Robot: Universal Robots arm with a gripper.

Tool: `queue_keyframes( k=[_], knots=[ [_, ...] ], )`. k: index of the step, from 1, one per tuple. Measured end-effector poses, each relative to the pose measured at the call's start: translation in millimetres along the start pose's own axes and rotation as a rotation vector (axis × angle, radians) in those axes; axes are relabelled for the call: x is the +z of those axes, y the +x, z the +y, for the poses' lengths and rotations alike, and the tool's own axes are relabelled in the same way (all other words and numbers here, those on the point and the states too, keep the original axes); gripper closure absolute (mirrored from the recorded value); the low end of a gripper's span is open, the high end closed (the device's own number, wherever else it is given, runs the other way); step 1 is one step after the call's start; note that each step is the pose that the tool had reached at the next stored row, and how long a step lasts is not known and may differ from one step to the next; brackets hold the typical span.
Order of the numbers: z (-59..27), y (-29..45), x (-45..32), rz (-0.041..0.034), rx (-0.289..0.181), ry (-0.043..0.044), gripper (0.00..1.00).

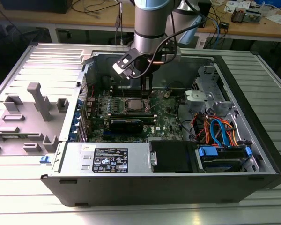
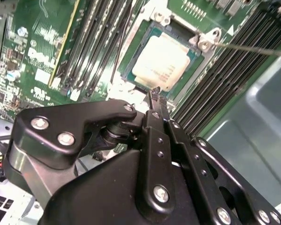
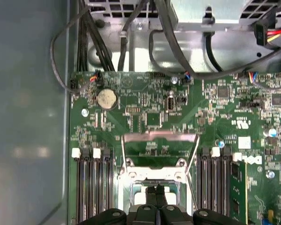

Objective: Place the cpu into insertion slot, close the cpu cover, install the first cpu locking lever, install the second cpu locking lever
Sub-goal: 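Close the cpu cover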

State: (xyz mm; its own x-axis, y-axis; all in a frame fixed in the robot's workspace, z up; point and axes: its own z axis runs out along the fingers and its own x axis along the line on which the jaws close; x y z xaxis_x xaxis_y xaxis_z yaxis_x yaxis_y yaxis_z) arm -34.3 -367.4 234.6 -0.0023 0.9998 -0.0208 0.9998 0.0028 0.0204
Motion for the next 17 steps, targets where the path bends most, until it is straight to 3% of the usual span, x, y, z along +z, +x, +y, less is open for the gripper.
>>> queue_keyframes(
  k=[17],
  knots=[
    [8.8,-0.2,-14.9,0.0001,-0.001,0.0006,0.89]
  ],
)
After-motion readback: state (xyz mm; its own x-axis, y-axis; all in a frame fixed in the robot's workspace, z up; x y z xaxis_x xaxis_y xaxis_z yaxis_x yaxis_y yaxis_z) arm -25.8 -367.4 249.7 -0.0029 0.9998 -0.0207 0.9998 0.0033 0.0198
